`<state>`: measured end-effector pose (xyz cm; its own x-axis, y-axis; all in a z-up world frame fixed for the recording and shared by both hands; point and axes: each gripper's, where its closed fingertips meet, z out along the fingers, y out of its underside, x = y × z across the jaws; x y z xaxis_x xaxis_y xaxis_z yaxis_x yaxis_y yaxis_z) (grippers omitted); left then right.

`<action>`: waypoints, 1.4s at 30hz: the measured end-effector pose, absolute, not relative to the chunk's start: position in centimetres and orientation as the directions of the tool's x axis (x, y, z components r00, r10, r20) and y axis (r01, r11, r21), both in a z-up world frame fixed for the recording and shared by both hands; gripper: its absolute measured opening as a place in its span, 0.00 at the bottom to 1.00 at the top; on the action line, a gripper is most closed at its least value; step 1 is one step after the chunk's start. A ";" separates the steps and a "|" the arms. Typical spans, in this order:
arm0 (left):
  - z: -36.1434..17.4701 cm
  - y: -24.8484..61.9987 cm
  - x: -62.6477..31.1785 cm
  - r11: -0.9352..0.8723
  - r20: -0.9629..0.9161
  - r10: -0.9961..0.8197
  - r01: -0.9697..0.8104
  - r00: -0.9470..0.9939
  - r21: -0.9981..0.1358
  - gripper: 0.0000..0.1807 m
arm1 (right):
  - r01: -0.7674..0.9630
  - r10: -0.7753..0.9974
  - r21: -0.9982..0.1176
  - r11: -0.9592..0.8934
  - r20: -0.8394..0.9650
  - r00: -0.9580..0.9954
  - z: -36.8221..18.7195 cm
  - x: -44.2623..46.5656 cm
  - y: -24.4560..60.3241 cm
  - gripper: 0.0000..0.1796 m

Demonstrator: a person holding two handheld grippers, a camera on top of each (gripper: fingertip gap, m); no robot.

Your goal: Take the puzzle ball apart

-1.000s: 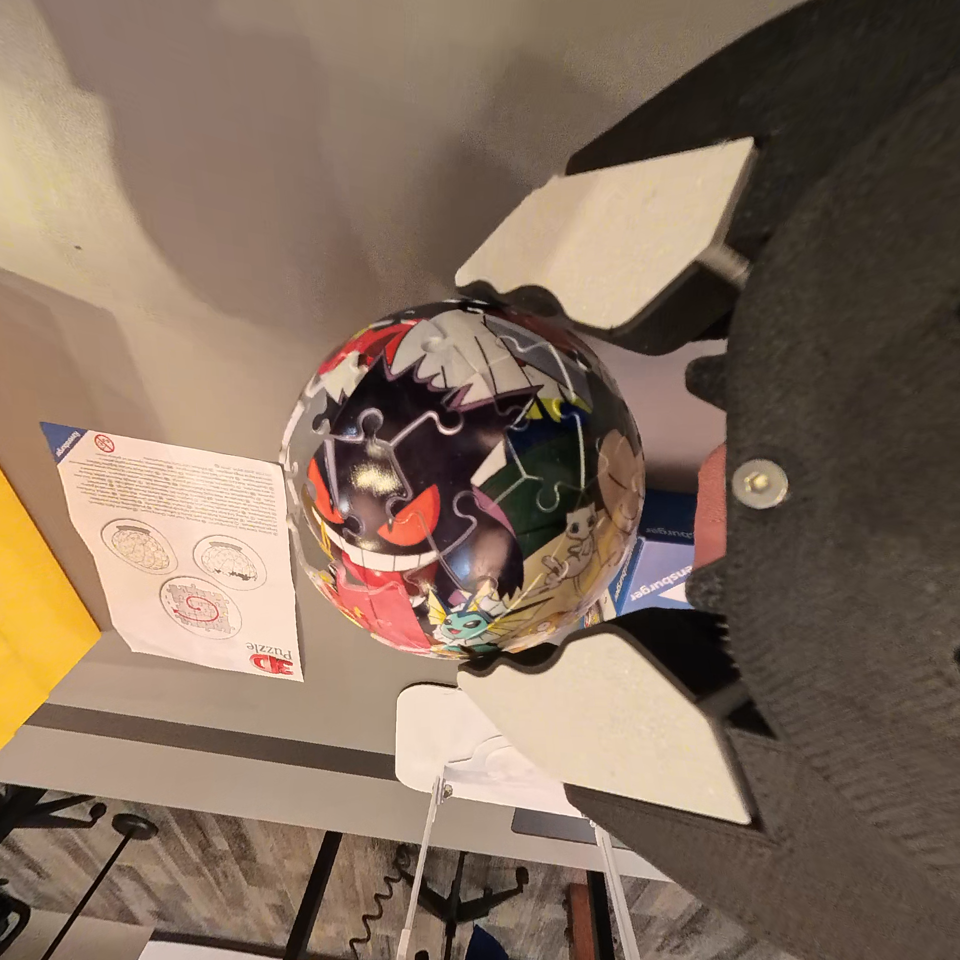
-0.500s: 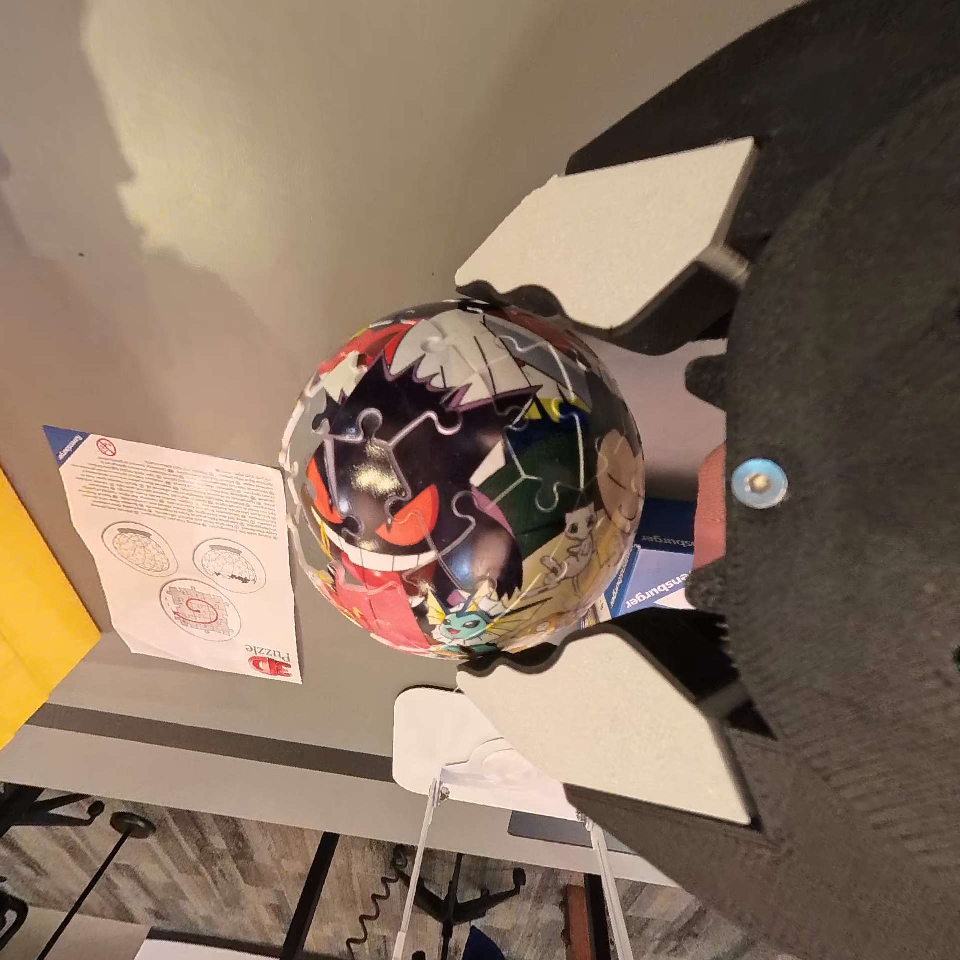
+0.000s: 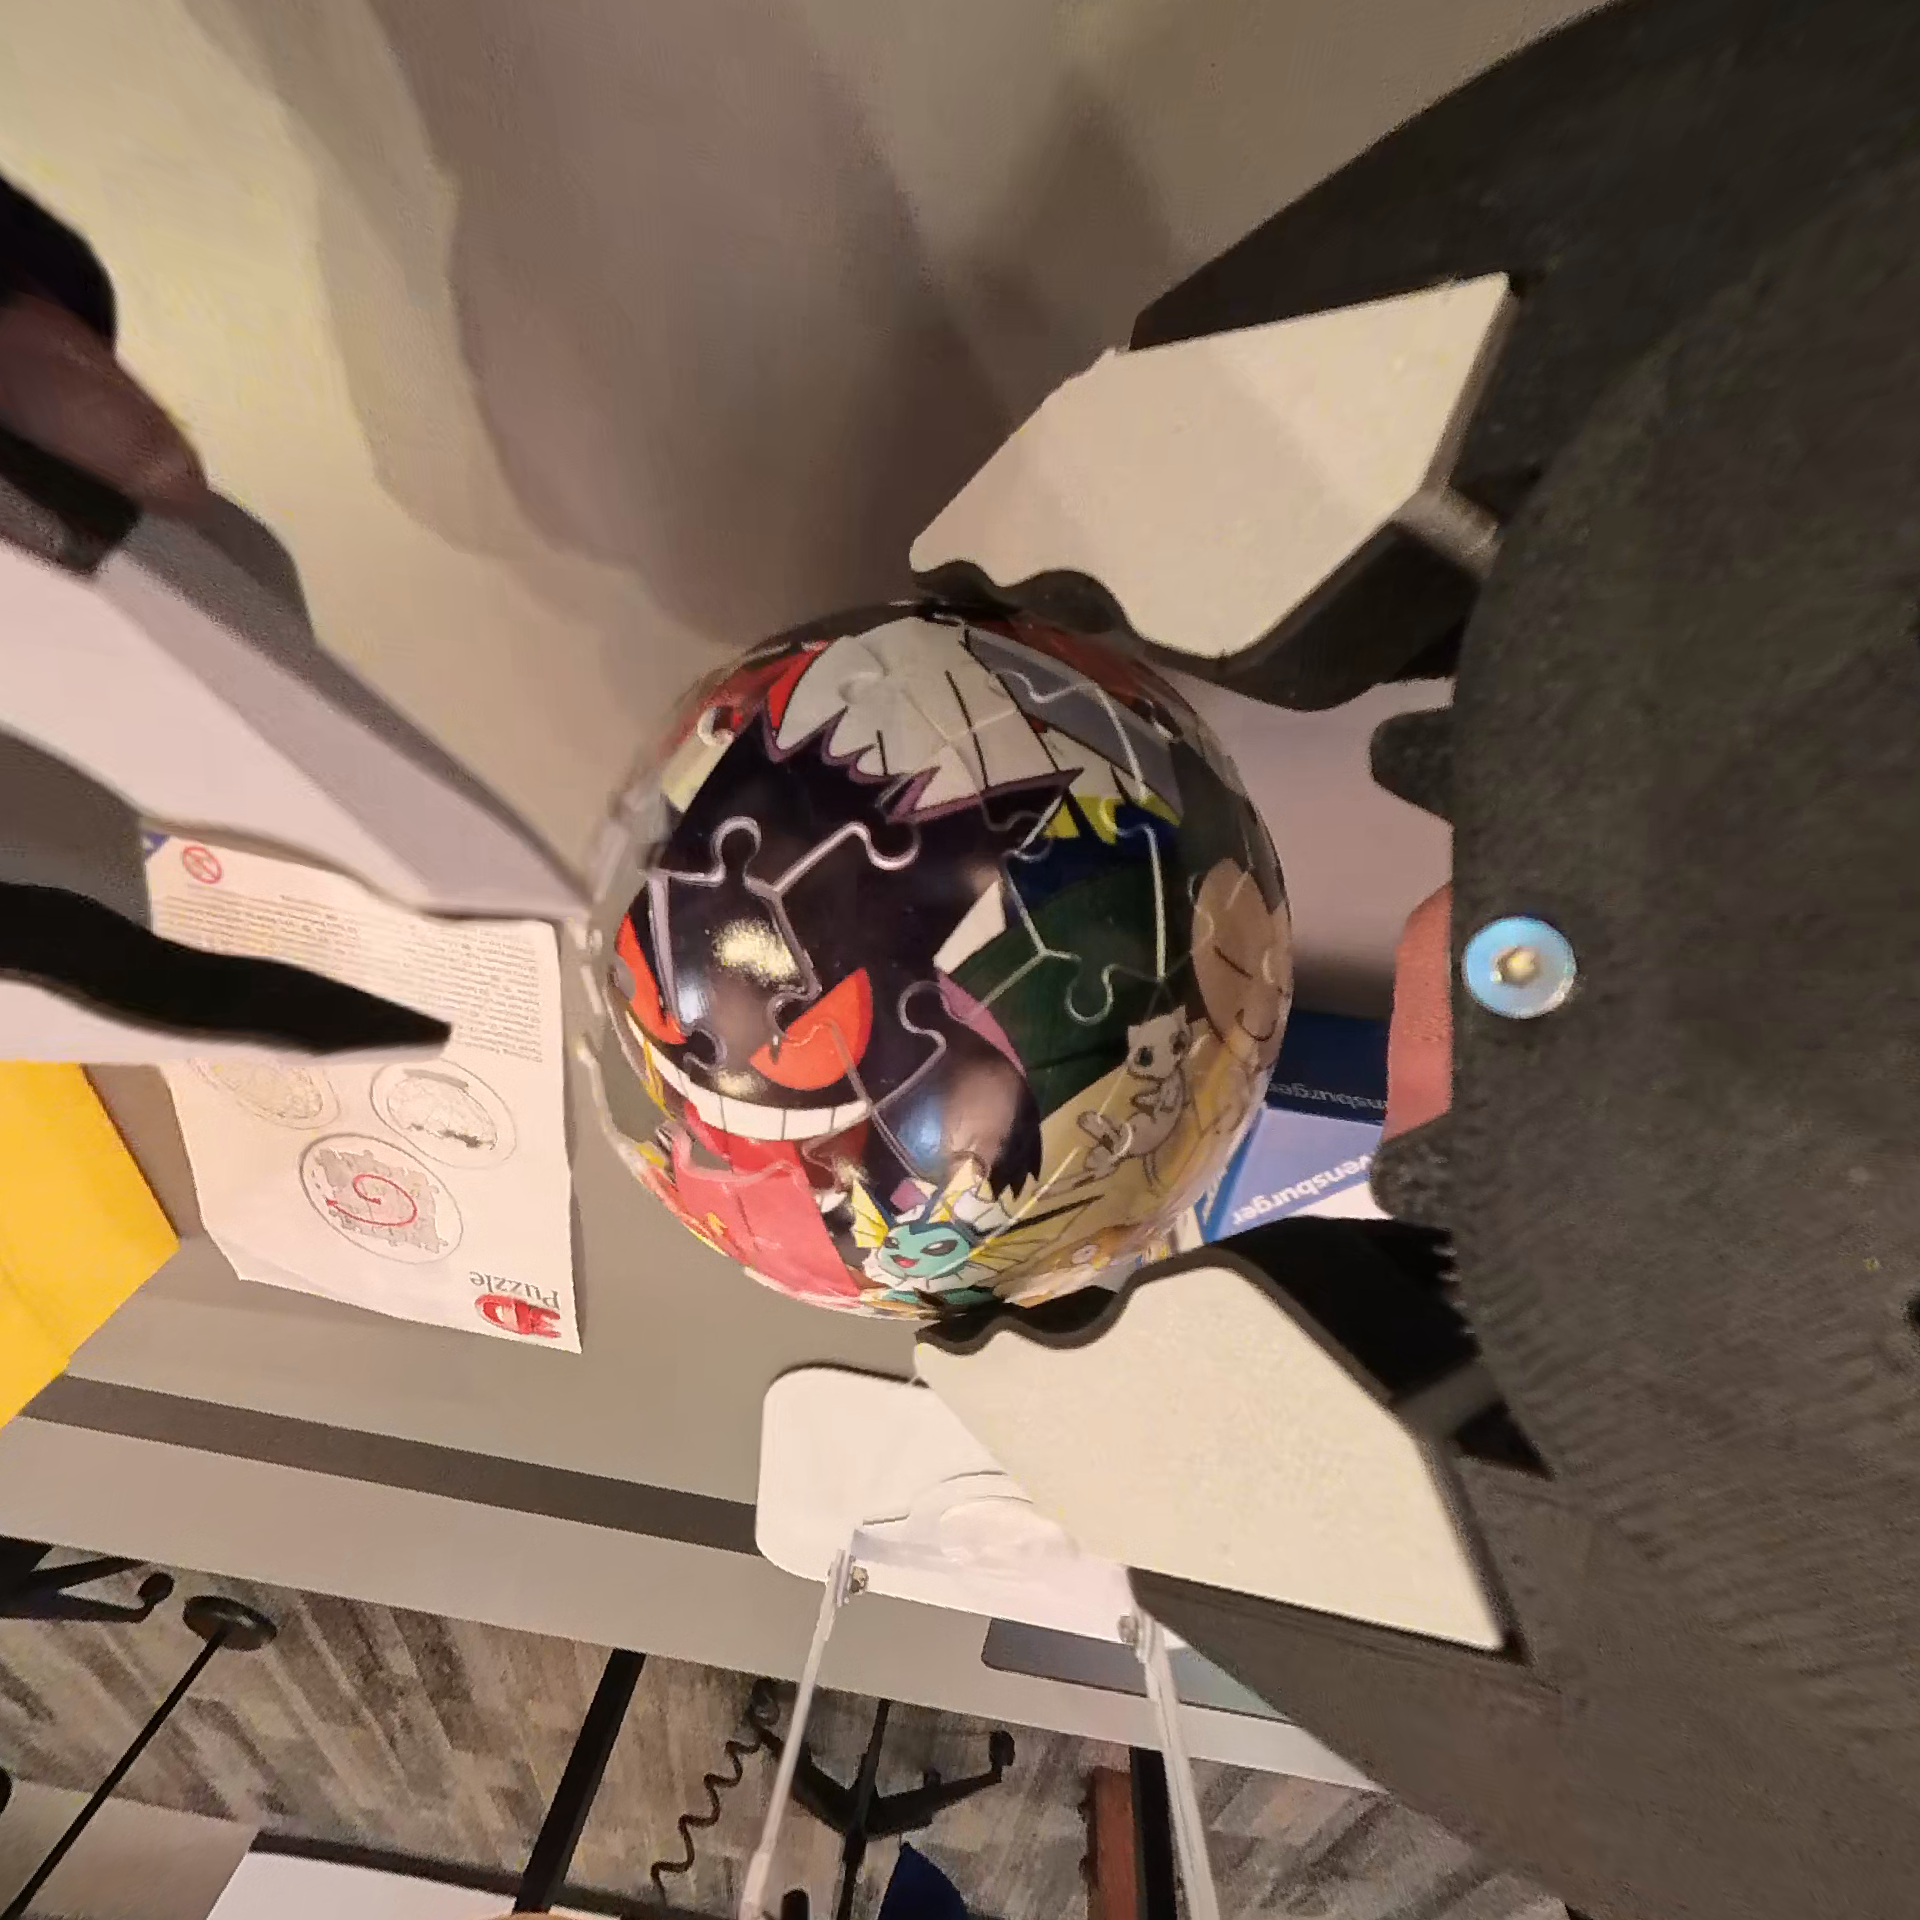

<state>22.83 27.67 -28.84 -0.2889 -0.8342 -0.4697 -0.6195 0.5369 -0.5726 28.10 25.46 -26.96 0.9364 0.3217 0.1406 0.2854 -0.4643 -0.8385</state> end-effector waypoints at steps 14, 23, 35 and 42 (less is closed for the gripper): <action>-28.8 27.1 23.0 0.539 -0.459 -0.837 -0.590 -0.298 -0.601 0.69 | 0.414 0.385 -0.804 -0.427 0.253 0.888 -28.6 28.2 29.3 0.02; -28.6 27.0 23.2 0.517 -0.428 -0.854 -0.583 -0.297 -0.627 0.68 | 0.670 0.464 -0.605 -0.429 0.488 0.739 -28.8 28.6 29.2 0.01; -28.7 26.9 23.4 0.509 -0.408 -0.860 -0.581 -0.308 -0.635 0.69 | 0.498 0.558 -0.745 -0.443 0.205 0.804 -28.1 28.6 28.8 0.01; -28.8 27.7 23.5 0.503 -0.411 -0.862 -0.594 -0.295 -0.628 0.68 | 0.782 0.407 -0.519 -0.345 0.668 0.622 -27.2 29.0 29.3 0.00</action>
<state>23.52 27.74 -28.80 -0.2952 -0.8625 -0.4111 -0.5937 0.5027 -0.6283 28.99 29.28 -27.23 0.6224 0.4073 0.6684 0.7825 -0.3448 -0.5185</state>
